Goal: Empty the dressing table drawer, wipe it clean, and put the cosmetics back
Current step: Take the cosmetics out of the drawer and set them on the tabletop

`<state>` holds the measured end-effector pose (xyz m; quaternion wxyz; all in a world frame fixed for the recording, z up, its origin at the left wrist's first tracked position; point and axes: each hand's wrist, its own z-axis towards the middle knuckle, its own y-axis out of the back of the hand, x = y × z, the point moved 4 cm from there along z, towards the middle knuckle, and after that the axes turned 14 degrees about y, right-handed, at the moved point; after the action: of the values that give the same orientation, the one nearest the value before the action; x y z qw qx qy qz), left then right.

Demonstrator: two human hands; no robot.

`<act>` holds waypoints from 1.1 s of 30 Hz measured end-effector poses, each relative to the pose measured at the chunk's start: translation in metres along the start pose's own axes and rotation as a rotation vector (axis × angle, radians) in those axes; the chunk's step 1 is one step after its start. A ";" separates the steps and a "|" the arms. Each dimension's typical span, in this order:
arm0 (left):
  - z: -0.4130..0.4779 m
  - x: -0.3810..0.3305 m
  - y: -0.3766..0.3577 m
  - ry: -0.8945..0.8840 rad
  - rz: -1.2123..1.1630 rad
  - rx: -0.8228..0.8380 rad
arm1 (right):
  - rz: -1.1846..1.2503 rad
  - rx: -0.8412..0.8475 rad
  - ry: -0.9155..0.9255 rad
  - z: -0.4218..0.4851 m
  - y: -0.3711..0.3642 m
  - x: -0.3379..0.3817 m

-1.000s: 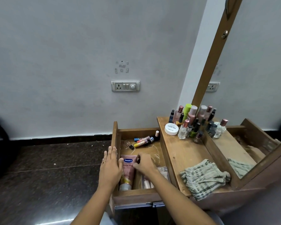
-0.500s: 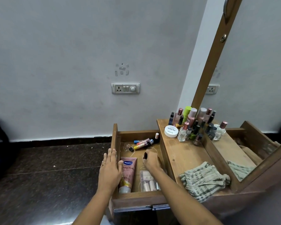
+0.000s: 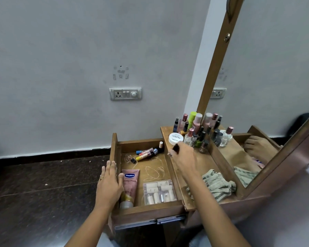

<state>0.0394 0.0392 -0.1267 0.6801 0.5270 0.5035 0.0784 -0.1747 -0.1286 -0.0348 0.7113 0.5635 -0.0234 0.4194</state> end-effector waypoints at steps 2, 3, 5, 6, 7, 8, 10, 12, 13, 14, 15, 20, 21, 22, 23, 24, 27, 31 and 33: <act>-0.001 -0.001 0.001 -0.001 0.000 -0.002 | -0.018 -0.060 -0.085 -0.002 0.019 -0.018; -0.002 -0.001 0.002 -0.002 0.000 0.000 | -0.038 -0.075 -0.126 -0.002 0.025 -0.027; -0.002 -0.001 0.002 -0.003 0.002 0.001 | -0.071 -0.091 -0.183 -0.003 0.032 -0.040; -0.002 -0.001 0.002 -0.002 0.006 0.000 | -0.068 -0.089 -0.198 -0.003 0.033 -0.045; -0.002 -0.001 0.002 0.000 0.009 -0.001 | -0.063 -0.085 -0.201 -0.002 0.033 -0.049; -0.002 -0.001 0.003 0.001 0.011 -0.001 | -0.058 -0.083 -0.203 -0.002 0.031 -0.050; -0.002 -0.001 0.003 0.004 0.011 -0.001 | -0.043 -0.080 -0.191 0.000 0.026 -0.049; -0.003 -0.001 0.003 0.003 0.013 -0.004 | -0.030 -0.092 -0.187 0.001 0.019 -0.046; -0.003 -0.001 0.003 0.002 0.013 -0.005 | -0.008 -0.101 -0.187 0.001 0.016 -0.044; -0.003 0.000 0.003 0.003 0.012 -0.005 | 0.017 -0.117 -0.176 0.002 0.013 -0.042; -0.002 0.000 0.003 0.004 0.012 -0.004 | 0.040 -0.133 -0.172 0.002 0.009 -0.039; -0.002 0.001 0.003 0.004 0.011 -0.003 | 0.087 -0.199 -0.217 0.006 -0.002 -0.032; -0.002 0.001 0.003 0.003 0.007 -0.002 | 0.091 -0.209 -0.222 0.007 -0.002 -0.031; -0.002 0.001 0.002 0.004 0.005 -0.002 | 0.095 -0.220 -0.226 0.009 -0.002 -0.030; -0.002 0.001 0.002 0.005 0.003 -0.002 | 0.097 -0.227 -0.232 0.010 -0.002 -0.029; -0.002 0.000 0.002 0.009 0.000 0.000 | 0.094 -0.234 -0.235 0.011 -0.003 -0.028; -0.002 0.000 0.002 0.013 -0.008 0.003 | 0.074 -0.252 -0.231 0.012 -0.005 -0.029; -0.002 -0.001 0.002 0.018 -0.015 0.004 | 0.071 -0.253 -0.250 0.012 -0.004 -0.031; -0.002 -0.001 0.002 0.022 -0.012 0.004 | 0.074 -0.246 -0.251 0.012 -0.002 -0.032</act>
<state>0.0384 0.0404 -0.1245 0.6739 0.5244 0.5143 0.0792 -0.1894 -0.1570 -0.0480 0.7505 0.5187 -0.1841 0.3657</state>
